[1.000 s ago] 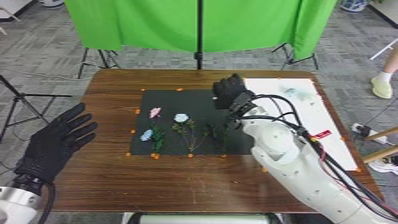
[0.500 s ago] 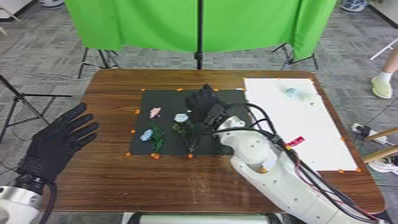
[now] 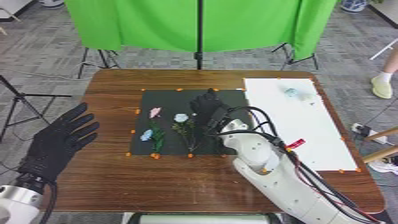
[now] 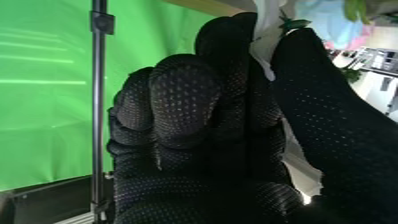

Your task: Arrange flowers

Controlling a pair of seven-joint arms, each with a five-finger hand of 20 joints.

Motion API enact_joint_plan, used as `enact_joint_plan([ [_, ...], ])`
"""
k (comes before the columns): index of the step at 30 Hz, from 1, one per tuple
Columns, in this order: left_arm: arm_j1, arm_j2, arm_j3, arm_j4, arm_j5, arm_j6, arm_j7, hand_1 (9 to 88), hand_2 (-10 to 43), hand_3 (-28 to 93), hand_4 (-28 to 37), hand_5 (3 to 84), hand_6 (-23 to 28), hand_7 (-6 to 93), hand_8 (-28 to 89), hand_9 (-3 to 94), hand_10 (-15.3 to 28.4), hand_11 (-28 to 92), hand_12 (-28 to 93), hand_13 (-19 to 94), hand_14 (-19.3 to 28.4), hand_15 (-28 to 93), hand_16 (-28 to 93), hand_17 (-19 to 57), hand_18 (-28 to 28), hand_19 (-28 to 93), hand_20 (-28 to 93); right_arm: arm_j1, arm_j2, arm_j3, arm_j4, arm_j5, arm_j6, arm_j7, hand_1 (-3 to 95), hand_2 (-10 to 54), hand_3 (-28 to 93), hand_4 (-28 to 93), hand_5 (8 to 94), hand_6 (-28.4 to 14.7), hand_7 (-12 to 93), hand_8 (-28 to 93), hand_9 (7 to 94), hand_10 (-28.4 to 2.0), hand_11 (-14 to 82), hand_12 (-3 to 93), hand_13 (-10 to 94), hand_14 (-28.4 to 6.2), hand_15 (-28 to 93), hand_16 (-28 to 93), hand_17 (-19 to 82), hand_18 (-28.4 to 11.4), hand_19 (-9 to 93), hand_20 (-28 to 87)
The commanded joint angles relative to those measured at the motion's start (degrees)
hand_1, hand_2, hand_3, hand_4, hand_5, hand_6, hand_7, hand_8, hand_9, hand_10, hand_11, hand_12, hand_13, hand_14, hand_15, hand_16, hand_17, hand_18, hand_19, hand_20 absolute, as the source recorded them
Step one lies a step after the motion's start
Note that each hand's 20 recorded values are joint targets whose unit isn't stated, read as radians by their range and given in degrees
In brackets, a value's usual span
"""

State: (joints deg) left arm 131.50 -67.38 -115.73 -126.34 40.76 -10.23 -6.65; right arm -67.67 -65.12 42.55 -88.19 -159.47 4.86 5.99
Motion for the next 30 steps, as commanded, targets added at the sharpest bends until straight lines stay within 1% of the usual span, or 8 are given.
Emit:
enact_joint_plan([
  [1, 0.5, -0.07, 0.07, 0.50, 0.05, -0.51, -0.82, 24.7, -0.8, 71, -27.8, 25.6, 1.7, 20.6, -12, 22.2, 10.1, 20, 15, 16, 13.5, 30, -1, -11.9, 18.9, 40, 7, -0.3, 0.2, 0.6, 0.6, -2.0, 0.5, -0.8, 46.9, -9.5, 82, -28, 71.8, 1.4, 51, -16, 85.2, -2.6, 26.9, 50.5, 77, -1.9, 63, 31, 32, -17.6, 82, 43],
  [4, 0.4, -0.01, 0.03, 0.49, 0.11, -0.71, -0.86, 24.7, -0.8, 71, -27.8, 25.6, 1.7, 20.6, -12, 22.1, 10.1, 21, 15, 16, 13.5, 30, -1, -11.8, 18.9, 40, 7, -0.6, 0.4, 0.6, 0.2, -2.1, -0.1, -1.1, 46.8, -9.5, 82, -28, 71.3, 1.7, 51, -15, 84.8, -2.5, 26.6, 50.8, 77, -1.8, 63, 31, 31, -17.5, 81, 43],
  [5, 0.1, 0.05, 0.05, 0.61, 0.18, -0.85, -1.10, 24.7, -0.8, 71, -27.8, 25.5, 1.7, 20.6, -12, 22.2, 10.1, 20, 15, 16, 13.5, 30, -1, -11.8, 18.9, 40, 7, -0.6, 0.6, 0.4, 0.1, -1.9, 0.1, -0.9, 46.7, -9.5, 82, -28, 71.0, 1.8, 51, -15, 84.6, -2.5, 26.5, 50.8, 77, -1.7, 63, 31, 31, -17.5, 81, 43],
  [9, 0.2, 0.14, -0.04, 0.64, 0.05, -0.82, -1.09, 24.7, -0.8, 71, -27.7, 25.5, 1.7, 20.5, -12, 22.2, 10.1, 21, 15, 16, 13.5, 30, -1, -11.8, 18.8, 40, 7, -1.1, 0.7, 0.3, -0.3, -2.9, -0.2, -1.2, 44.8, -9.5, 81, -28, 69.2, 2.1, 51, -15, 83.2, -2.5, 26.3, 50.9, 75, -1.8, 63, 32, 30, -17.4, 80, 43],
  [15, 0.1, -0.09, -0.08, 0.66, 0.07, -1.16, -1.43, 24.8, -0.8, 70, -27.8, 25.6, 1.7, 20.5, -12, 22.2, 10.1, 21, 15, 16, 13.4, 30, -1, -11.9, 18.9, 40, 7, -1.9, 1.4, 0.2, -2.3, -3.2, -2.2, -0.8, 42.3, -9.5, 80, -28, 67.7, 1.8, 52, -15, 81.9, -2.7, 26.4, 50.6, 74, -1.8, 63, 31, 29, -17.4, 80, 43],
  [22, 0.4, -0.27, -0.26, 0.55, 0.07, -0.92, -1.16, 24.8, -0.8, 70, -27.8, 25.6, 1.7, 20.6, -12, 22.2, 10.1, 21, 15, 16, 13.5, 30, -1, -11.8, 18.8, 40, 7, -2.3, 2.6, 1.4, -3.6, -2.5, -2.2, -2.0, 41.0, -9.5, 79, -28, 65.9, 1.8, 52, -15, 79.8, -2.7, 26.8, 50.2, 73, -1.6, 64, 31, 28, -17.1, 79, 43],
  [27, 0.6, -0.45, -0.28, 0.40, 0.12, -0.60, -1.00, 24.8, -0.8, 70, -27.8, 25.6, 1.7, 20.5, -12, 22.2, 10.2, 21, 15, 16, 13.5, 30, -1, -11.9, 18.8, 40, 7, -3.8, 3.6, 4.6, -6.0, -1.1, -2.4, -4.6, 37.5, -9.5, 79, -28, 63.5, 2.2, 50, -15, 74.4, -3.6, 35.1, 42.9, 70, -1.6, 64, 30, 27, -16.9, 77, 44],
  [30, 0.8, -0.62, -0.45, 0.27, 0.16, -0.68, -0.98, 24.8, -0.7, 70, -27.8, 25.6, 1.7, 20.5, -12, 22.2, 10.2, 21, 15, 16, 13.5, 30, -1, -11.8, 18.8, 40, 7, -5.1, 4.2, 7.7, -8.4, 1.1, -3.1, -6.4, 36.3, -9.5, 80, -28, 61.7, 2.5, 48, -16, 71.2, -4.1, 36.1, 40.8, 68, -1.6, 64, 29, 26, -16.7, 76, 44],
])
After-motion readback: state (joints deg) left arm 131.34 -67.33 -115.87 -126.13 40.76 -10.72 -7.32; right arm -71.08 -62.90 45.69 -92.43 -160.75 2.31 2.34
